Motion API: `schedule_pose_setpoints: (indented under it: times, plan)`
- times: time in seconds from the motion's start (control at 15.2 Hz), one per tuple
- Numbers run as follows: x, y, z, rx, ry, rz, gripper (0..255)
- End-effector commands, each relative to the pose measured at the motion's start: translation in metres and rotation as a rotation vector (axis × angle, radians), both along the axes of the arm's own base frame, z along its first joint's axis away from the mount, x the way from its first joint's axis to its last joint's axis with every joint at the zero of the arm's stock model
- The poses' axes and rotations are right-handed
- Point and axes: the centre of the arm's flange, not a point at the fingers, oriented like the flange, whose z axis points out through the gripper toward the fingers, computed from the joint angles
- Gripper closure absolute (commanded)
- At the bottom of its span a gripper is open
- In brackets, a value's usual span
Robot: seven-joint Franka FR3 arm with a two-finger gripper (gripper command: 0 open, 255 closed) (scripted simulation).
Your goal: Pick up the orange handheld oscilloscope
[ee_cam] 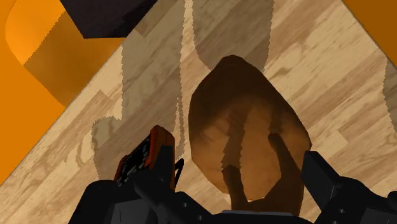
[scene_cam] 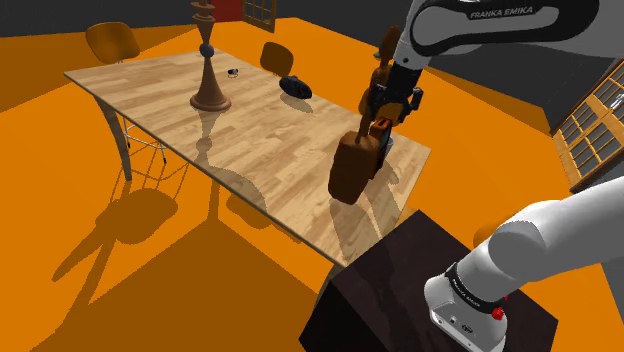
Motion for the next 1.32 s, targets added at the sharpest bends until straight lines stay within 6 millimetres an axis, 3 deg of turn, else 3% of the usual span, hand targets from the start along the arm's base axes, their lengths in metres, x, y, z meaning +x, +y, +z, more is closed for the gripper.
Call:
schedule_pose_setpoints:
  times: [0.0, 0.66, 1.19, 1.25]
  plan:
    - [0.014, -0.014, -0.014, -0.016, 0.005, -0.058, 0]
    - [0.087, -0.102, -0.073, -0.097, 0.028, -0.336, 0]
    - [0.123, -0.187, -0.114, -0.160, 0.045, -0.554, 0]
    - [0.123, -0.187, -0.119, -0.160, 0.045, -0.554, 0]
